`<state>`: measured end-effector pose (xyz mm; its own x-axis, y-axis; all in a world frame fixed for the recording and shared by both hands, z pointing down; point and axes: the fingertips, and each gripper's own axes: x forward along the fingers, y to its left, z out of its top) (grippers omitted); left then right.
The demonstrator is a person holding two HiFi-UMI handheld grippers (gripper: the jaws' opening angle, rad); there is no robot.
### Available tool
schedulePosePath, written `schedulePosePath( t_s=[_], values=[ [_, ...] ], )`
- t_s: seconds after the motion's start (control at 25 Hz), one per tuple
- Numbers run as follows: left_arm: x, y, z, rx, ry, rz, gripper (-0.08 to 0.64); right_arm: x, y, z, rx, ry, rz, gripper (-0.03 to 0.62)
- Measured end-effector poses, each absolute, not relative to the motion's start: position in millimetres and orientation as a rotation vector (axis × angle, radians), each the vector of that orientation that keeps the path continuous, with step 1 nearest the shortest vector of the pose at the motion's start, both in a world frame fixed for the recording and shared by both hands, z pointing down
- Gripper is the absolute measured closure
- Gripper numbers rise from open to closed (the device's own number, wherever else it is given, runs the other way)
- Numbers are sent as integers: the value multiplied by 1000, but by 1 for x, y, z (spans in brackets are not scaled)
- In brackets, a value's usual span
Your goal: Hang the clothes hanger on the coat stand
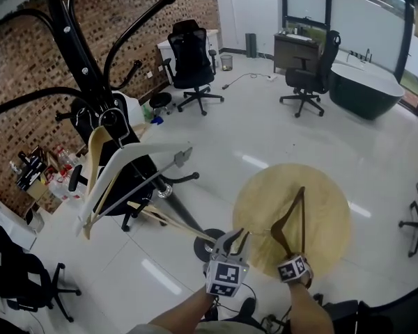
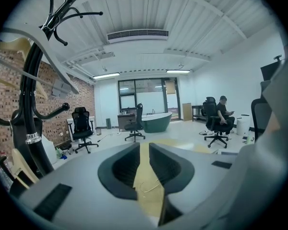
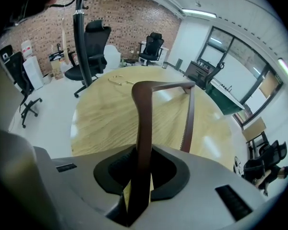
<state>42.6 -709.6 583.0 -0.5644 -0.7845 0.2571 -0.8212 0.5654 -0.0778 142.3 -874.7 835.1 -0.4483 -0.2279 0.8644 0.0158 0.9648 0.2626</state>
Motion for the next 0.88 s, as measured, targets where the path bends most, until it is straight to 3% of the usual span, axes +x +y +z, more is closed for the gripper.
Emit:
schedulePosePath(
  t_s=[0.52,0.88],
  values=[
    [61,-673,542,1419,-2643,252,497,157,-847,761,101,-2214,212,551],
    [71,-641,518,1487,-2625,228,527,152,-770,645,-63,-2405,609,551]
  ],
)
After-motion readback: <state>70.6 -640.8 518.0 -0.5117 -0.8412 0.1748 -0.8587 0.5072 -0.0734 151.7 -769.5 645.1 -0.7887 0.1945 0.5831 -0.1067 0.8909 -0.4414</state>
